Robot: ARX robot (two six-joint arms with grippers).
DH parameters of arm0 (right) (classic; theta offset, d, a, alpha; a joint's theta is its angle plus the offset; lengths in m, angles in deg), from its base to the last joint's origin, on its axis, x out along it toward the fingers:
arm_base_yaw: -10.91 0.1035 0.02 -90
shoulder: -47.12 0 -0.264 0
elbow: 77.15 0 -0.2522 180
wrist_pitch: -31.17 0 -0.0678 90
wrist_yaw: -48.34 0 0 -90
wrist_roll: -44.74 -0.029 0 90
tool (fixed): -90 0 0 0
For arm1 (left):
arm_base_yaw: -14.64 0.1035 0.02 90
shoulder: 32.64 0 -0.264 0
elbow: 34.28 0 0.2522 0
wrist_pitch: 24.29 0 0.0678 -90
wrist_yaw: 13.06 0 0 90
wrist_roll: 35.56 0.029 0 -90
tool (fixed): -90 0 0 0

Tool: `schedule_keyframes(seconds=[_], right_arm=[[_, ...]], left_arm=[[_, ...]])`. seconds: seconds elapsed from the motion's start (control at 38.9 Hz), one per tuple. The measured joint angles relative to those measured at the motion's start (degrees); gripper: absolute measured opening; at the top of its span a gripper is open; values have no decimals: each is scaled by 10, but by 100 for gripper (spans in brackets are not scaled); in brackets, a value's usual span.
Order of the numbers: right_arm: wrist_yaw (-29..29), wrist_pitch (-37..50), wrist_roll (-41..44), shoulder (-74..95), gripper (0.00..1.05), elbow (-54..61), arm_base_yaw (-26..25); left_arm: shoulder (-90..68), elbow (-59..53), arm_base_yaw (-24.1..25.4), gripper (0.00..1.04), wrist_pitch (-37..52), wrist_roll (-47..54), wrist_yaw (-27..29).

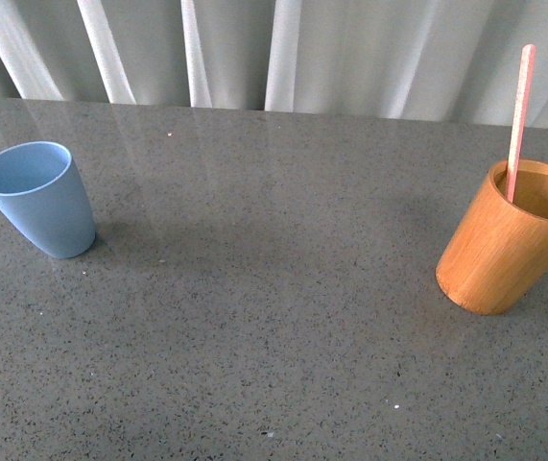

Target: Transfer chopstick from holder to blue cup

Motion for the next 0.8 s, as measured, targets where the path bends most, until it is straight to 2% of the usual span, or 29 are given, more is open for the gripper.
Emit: schedule_keyframes(seconds=[0.8], right_arm=[[0,0,0,0,95,0,0]], left_arm=[[0,0,0,98,0,0,0]])
